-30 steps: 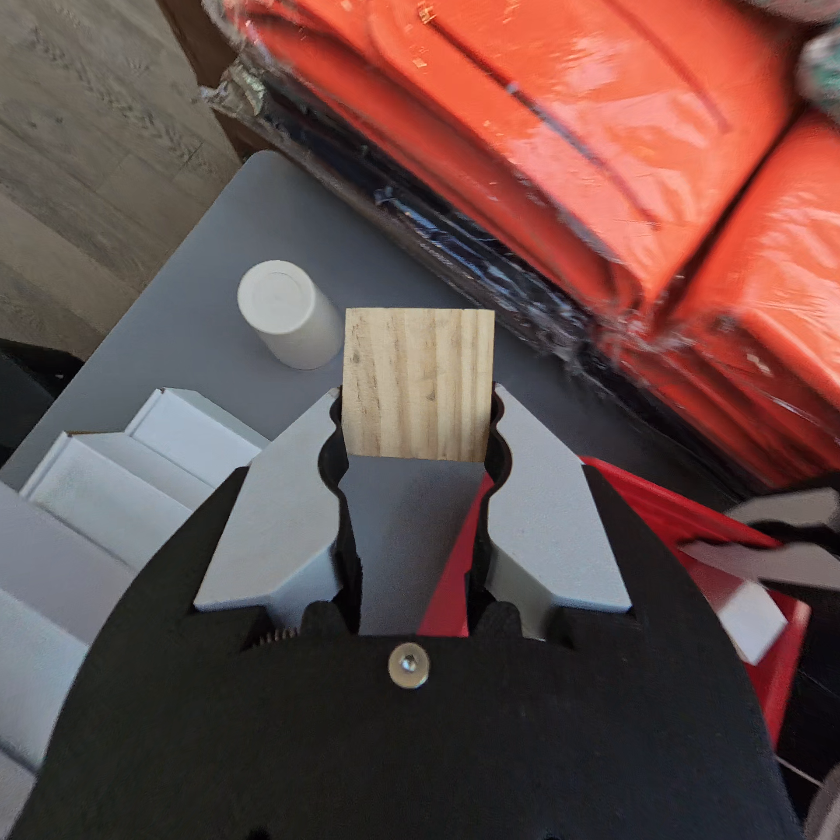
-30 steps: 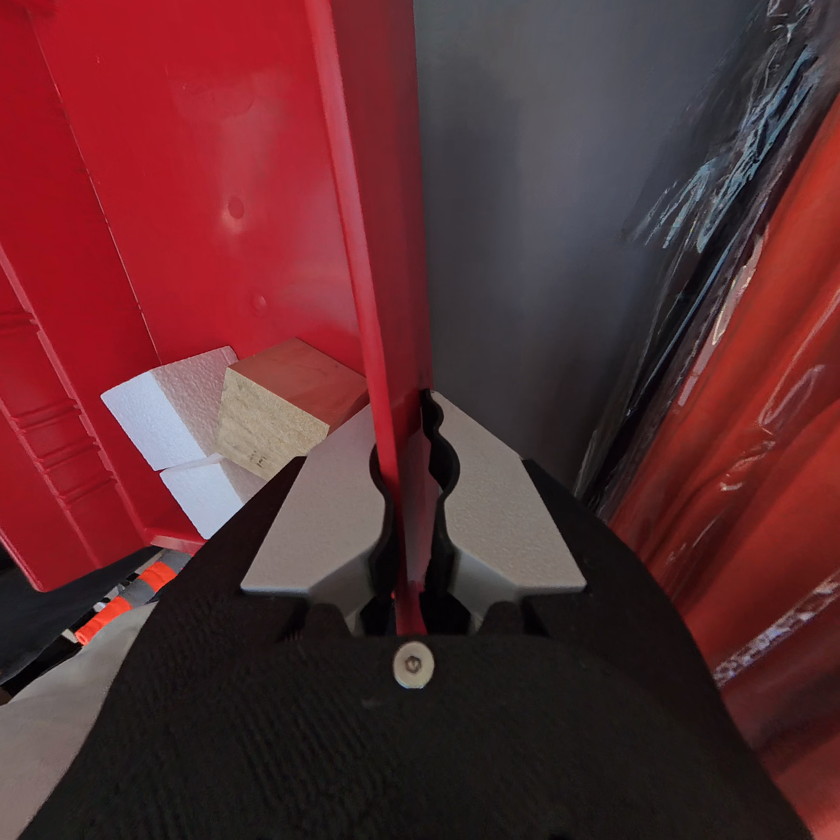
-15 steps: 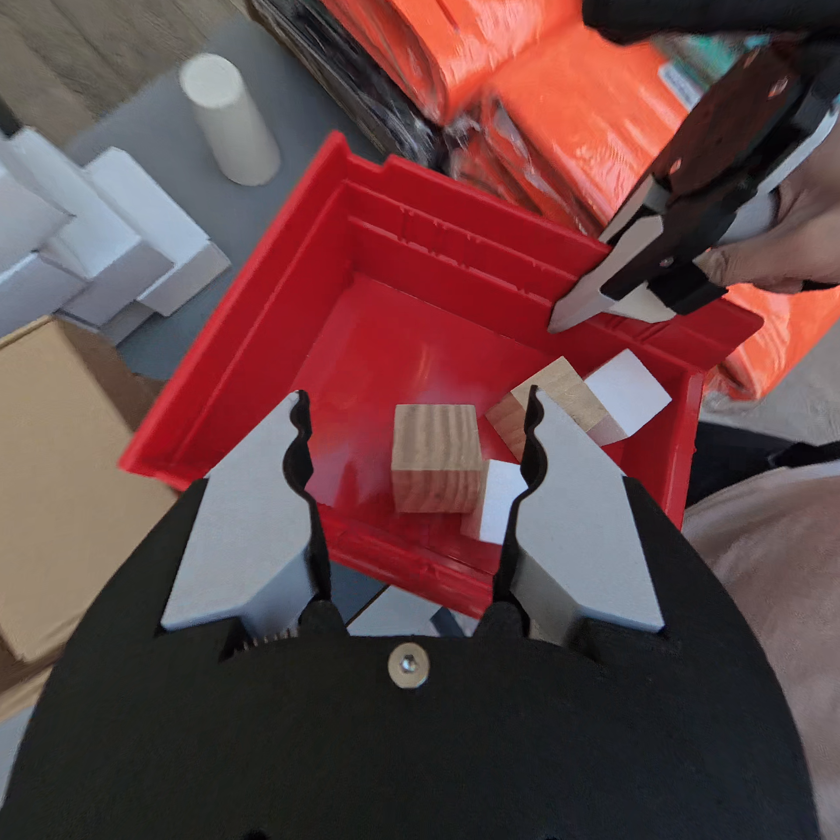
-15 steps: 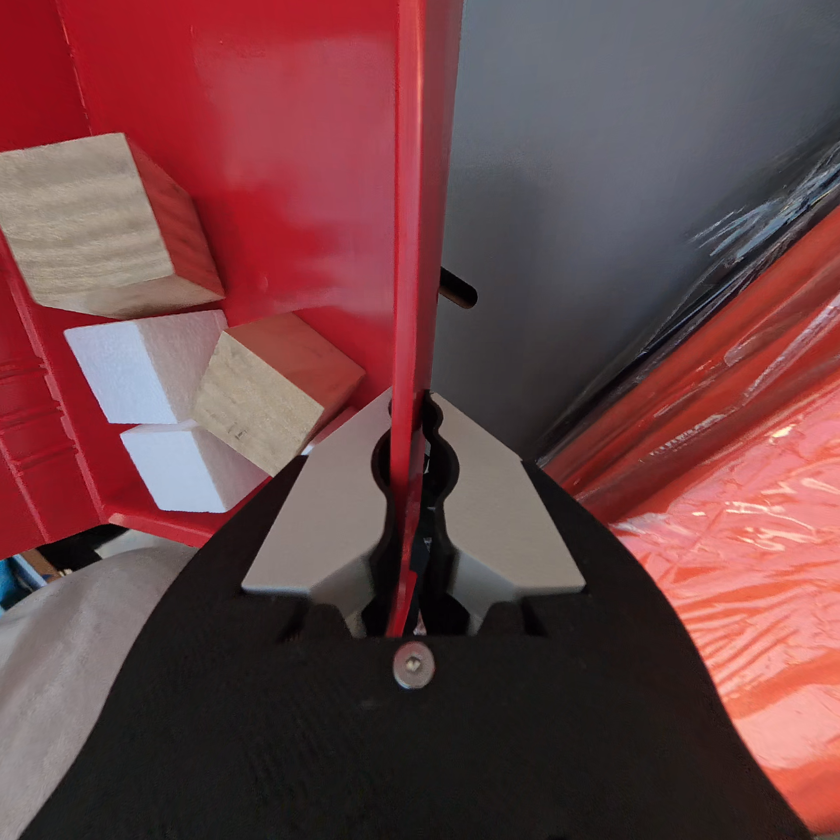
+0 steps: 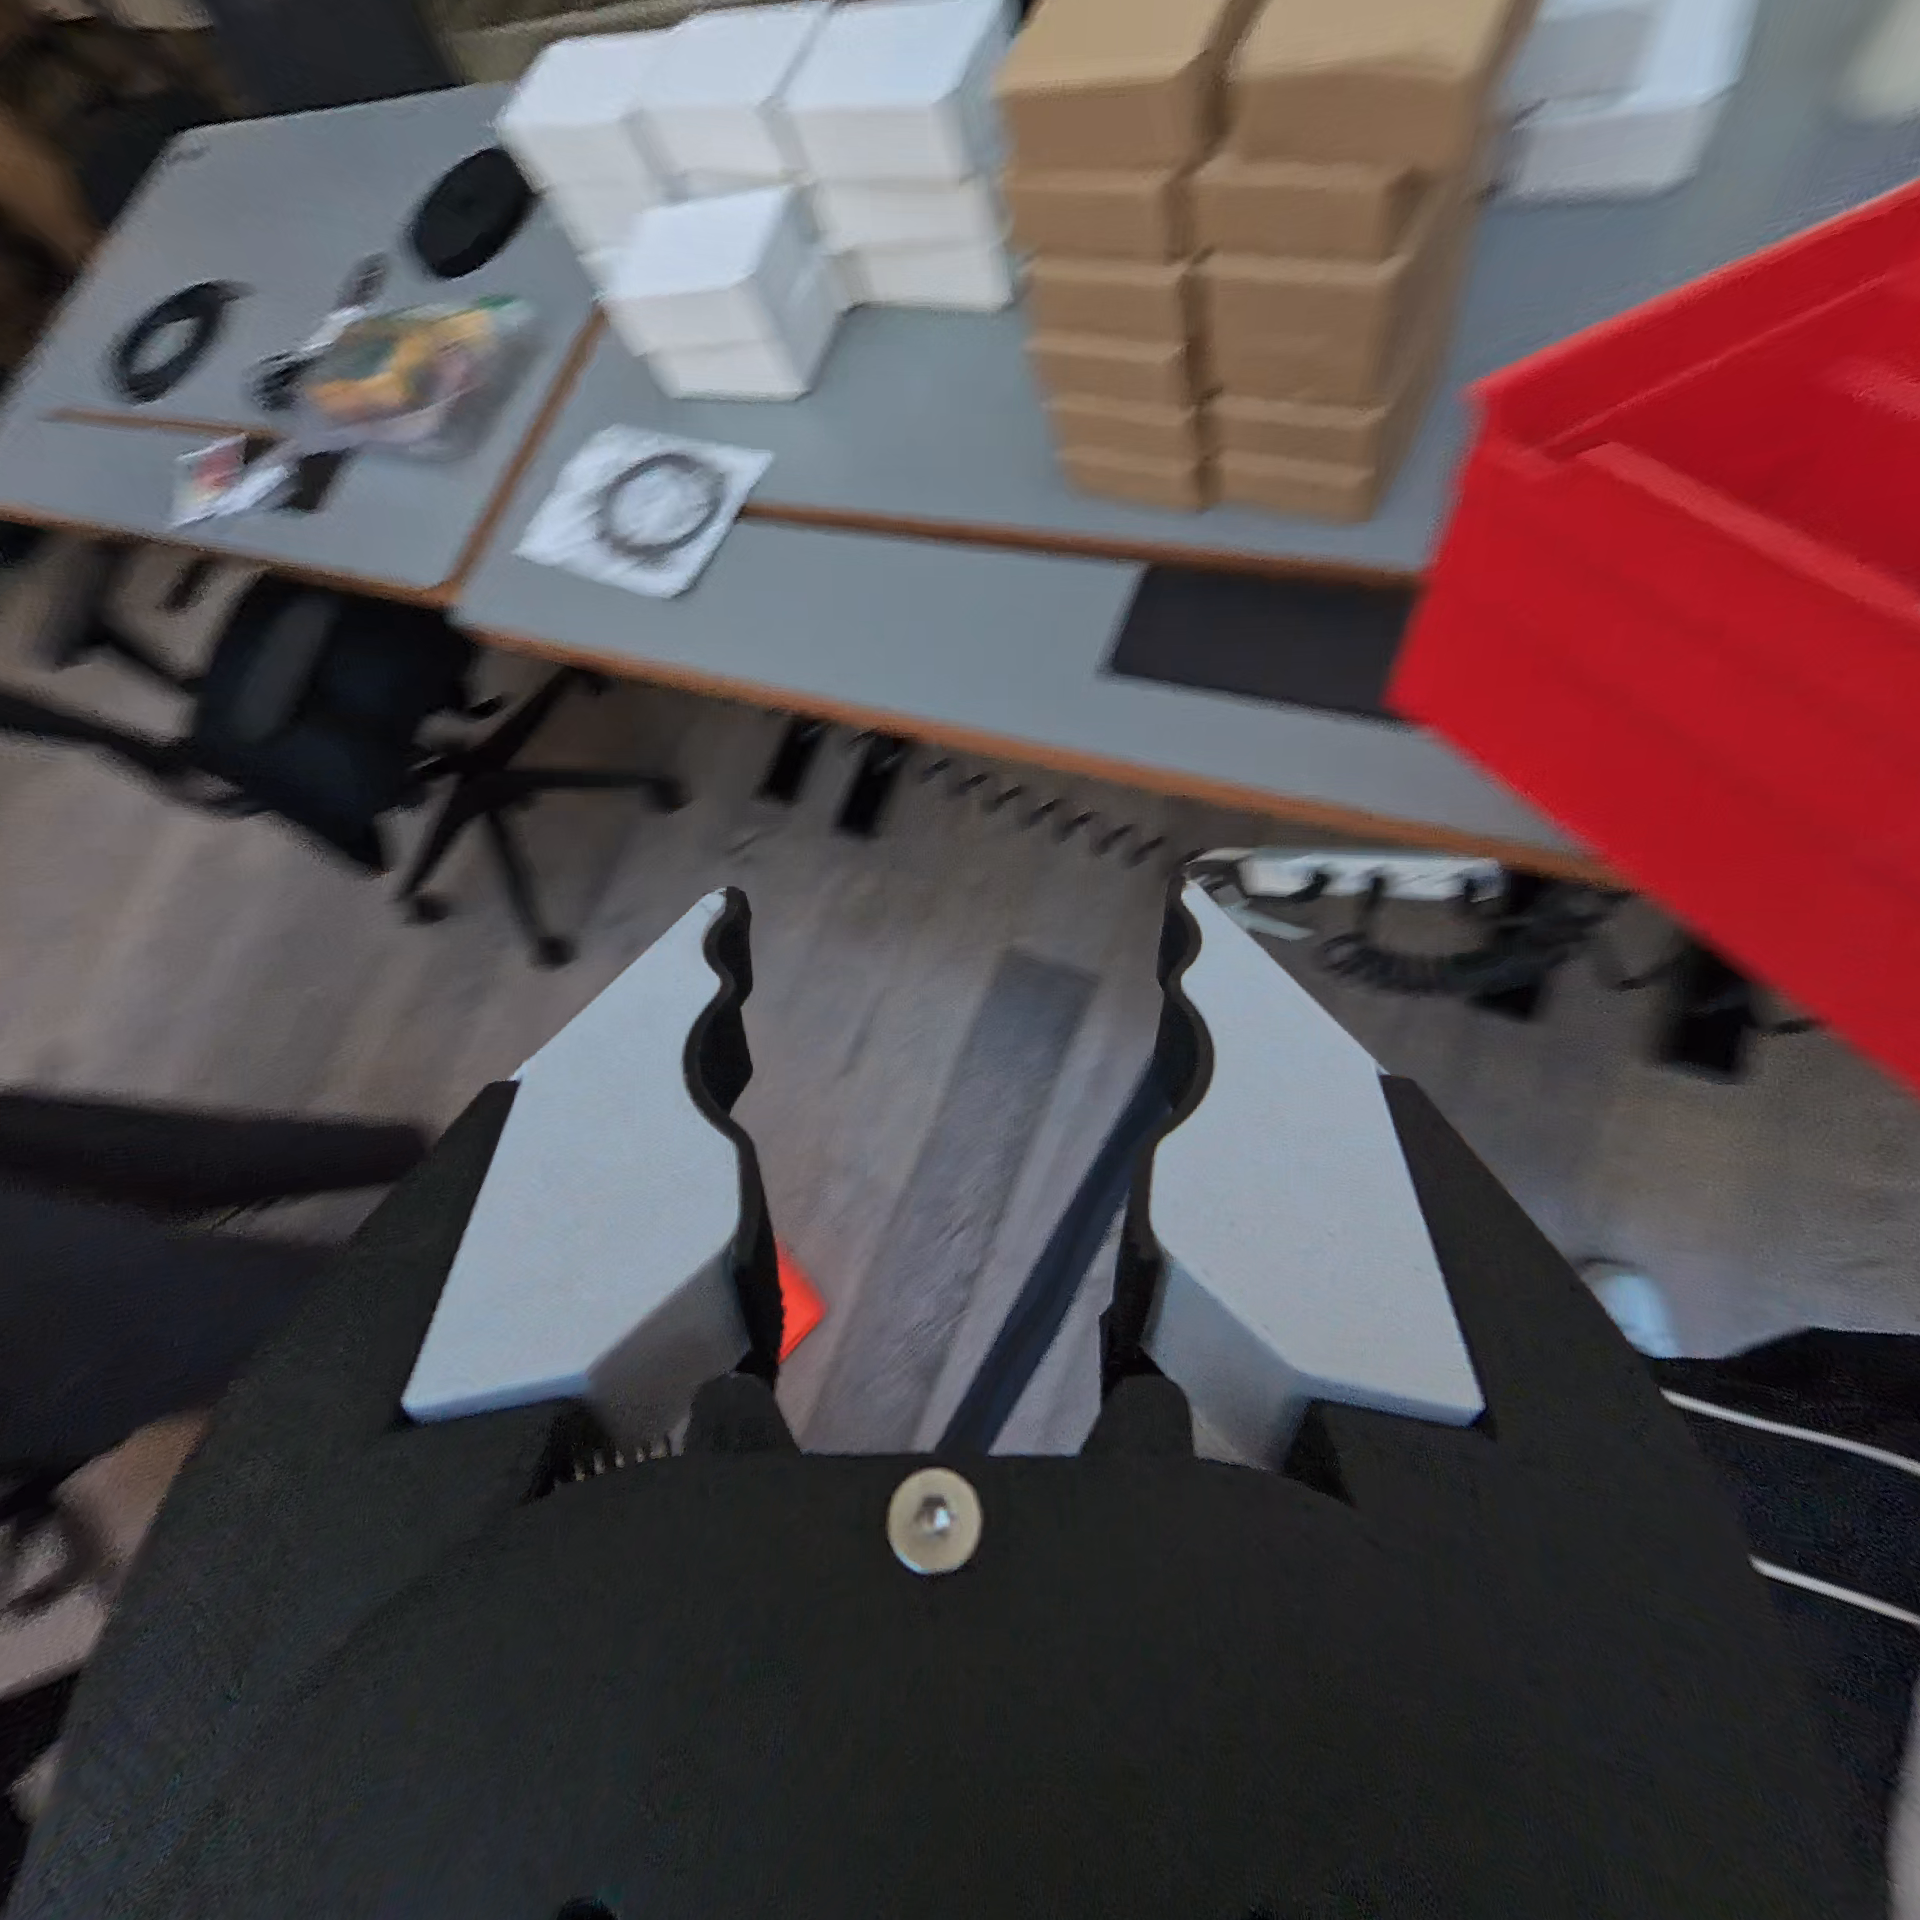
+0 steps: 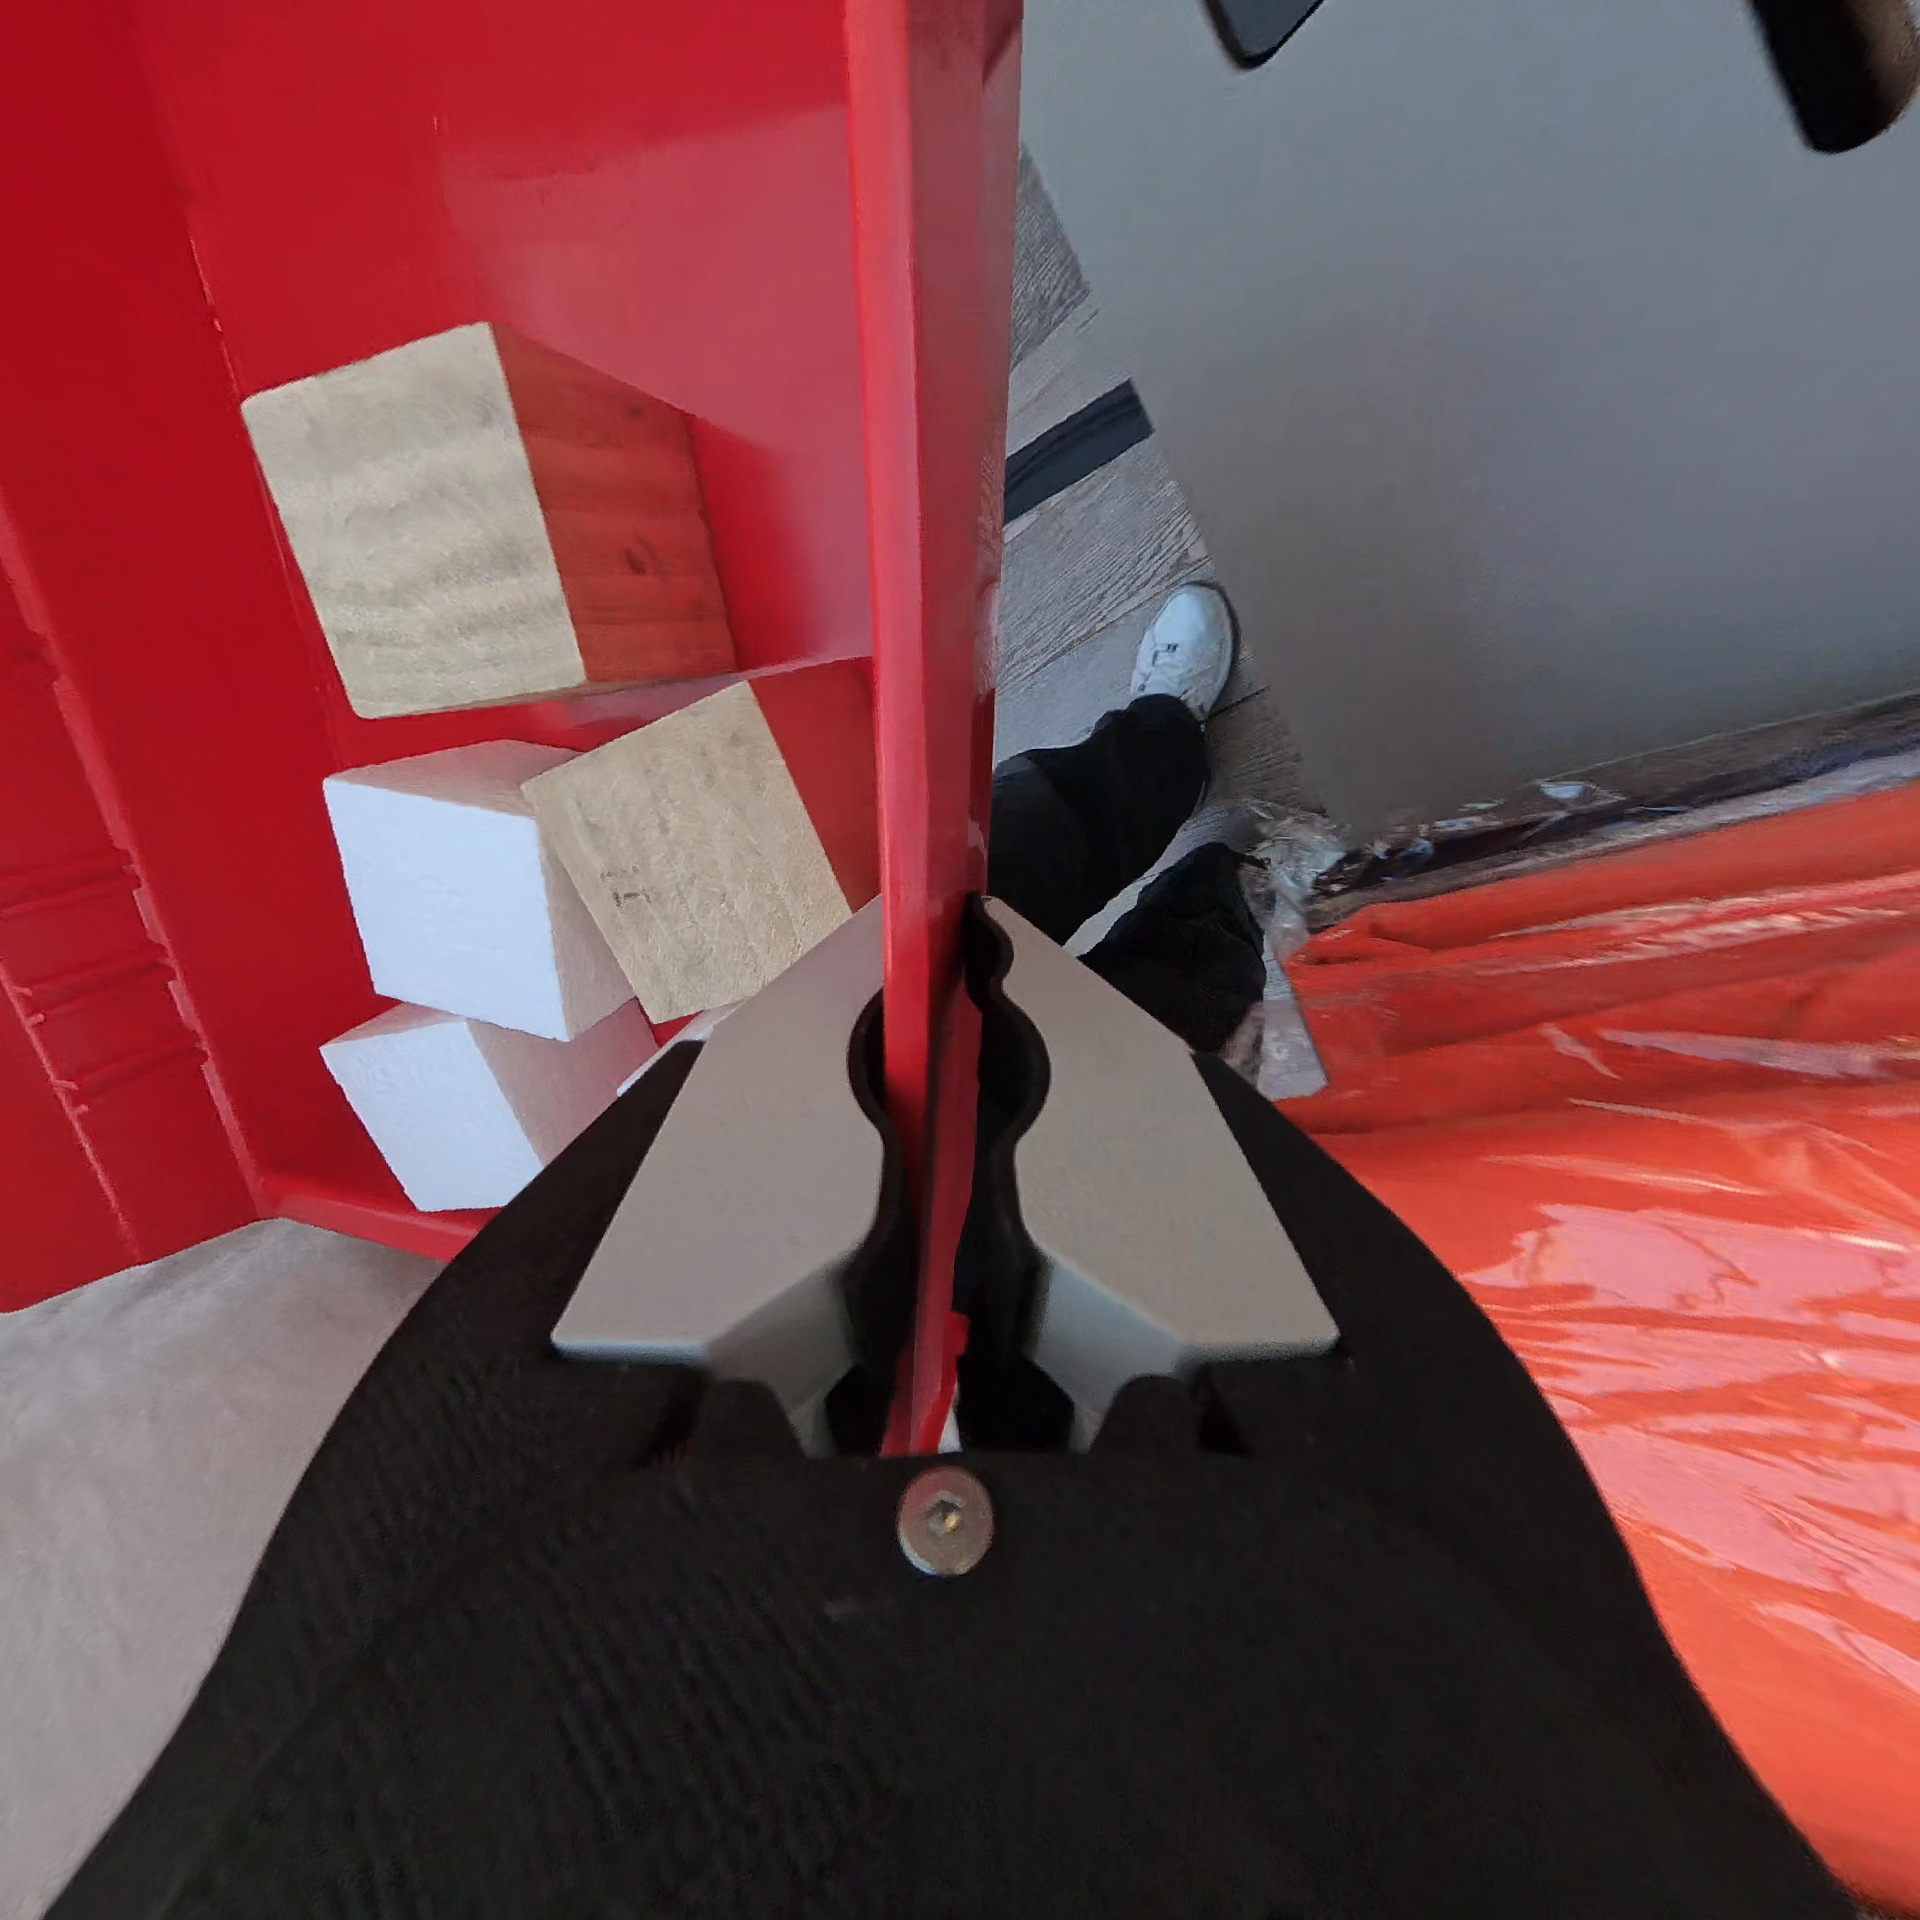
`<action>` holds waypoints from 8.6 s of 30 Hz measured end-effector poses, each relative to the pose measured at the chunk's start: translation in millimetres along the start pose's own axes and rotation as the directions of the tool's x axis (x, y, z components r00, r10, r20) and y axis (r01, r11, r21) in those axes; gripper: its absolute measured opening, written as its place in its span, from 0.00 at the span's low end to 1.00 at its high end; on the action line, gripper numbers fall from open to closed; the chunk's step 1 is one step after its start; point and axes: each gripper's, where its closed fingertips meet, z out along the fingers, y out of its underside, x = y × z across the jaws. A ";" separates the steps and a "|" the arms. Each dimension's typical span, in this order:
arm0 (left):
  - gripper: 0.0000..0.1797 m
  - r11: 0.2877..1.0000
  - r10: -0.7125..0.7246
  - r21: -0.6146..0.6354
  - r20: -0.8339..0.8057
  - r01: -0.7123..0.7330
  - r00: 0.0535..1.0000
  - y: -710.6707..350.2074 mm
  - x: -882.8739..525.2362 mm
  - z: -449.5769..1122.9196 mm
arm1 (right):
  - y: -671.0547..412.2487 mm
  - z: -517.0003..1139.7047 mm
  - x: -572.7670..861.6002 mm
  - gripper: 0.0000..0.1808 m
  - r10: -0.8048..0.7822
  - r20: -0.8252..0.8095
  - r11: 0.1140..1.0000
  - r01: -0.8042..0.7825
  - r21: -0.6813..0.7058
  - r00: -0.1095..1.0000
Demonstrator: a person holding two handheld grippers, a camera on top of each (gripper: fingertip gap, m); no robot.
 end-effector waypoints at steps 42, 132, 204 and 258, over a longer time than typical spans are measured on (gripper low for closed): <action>0.53 0.894 -0.419 -0.260 -0.776 0.366 0.472 175.9 195.7 -241.8 | 331.3 73.7 -146.1 0.01 0.201 -0.065 0.947 -0.176 0.269 0.978; 0.07 -0.301 0.438 0.763 -0.423 -0.572 -0.794 226.4 2044.3 -915.9 | 1798.3 -569.0 630.8 0.01 0.782 0.580 -0.614 -0.436 0.657 -0.228; 0.49 0.057 -0.139 0.978 0.206 0.200 -0.969 762.6 2914.5 -2064.4 | 3310.0 -662.3 506.7 0.13 -0.132 0.738 -0.756 0.549 0.357 -0.662; 0.32 0.591 0.567 0.632 -0.767 -0.501 -0.300 502.2 2879.8 -1835.7 | 3351.2 -821.2 584.9 0.31 0.967 -0.202 0.253 -0.618 0.744 0.153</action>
